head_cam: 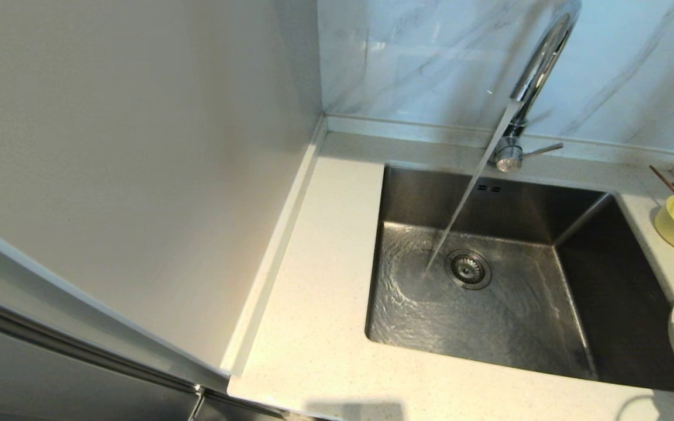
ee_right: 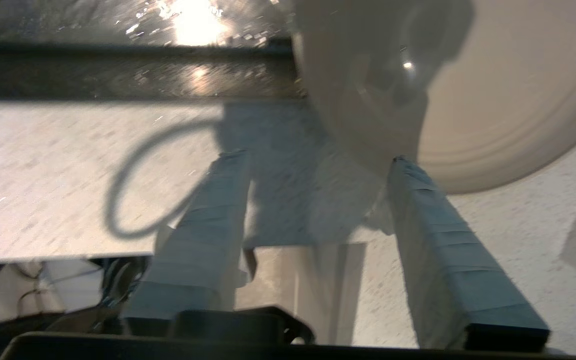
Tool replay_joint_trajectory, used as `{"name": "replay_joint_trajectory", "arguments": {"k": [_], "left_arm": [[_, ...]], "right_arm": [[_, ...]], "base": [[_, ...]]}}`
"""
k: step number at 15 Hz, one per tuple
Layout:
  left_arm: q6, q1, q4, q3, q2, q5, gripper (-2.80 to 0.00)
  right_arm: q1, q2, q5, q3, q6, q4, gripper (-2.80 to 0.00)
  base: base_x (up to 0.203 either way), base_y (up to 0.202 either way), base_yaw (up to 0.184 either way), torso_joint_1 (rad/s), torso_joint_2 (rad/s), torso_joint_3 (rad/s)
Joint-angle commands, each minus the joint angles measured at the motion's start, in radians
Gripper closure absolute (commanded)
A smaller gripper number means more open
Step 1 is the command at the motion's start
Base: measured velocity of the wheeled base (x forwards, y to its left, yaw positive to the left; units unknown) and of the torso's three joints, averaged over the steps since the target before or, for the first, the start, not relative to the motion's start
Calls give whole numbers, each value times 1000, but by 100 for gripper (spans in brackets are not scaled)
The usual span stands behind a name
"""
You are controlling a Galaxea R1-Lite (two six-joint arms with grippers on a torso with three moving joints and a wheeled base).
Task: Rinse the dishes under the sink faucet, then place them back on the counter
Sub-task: Pick up the plate
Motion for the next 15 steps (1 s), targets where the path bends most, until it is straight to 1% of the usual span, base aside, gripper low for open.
{"name": "replay_joint_trajectory", "arguments": {"k": [1,5,7,8,13,15], "left_arm": [[0,0,0,0,0,0,0],[0,0,0,0,0,0,0],[0,0,0,0,0,0,0],[0,0,0,0,0,0,0],[0,0,0,0,0,0,0],[0,0,0,0,0,0,0]], "right_arm": [[0,56,-21,28,-4,-53,0],[0,138,-41,24,-6,-159,0],[-1,130,-37,21,-3,-173,0],[0,131,-38,21,-5,-173,-280],[3,164,-32,-13,-6,-174,-280],[19,206,-33,-33,-5,-174,-280]], "base": [[0,0,0,0,0,0],[0,0,0,0,0,0],[0,0,0,0,0,0],[0,0,0,0,0,0],[0,0,0,0,0,0],[0,0,0,0,0,0]]}}
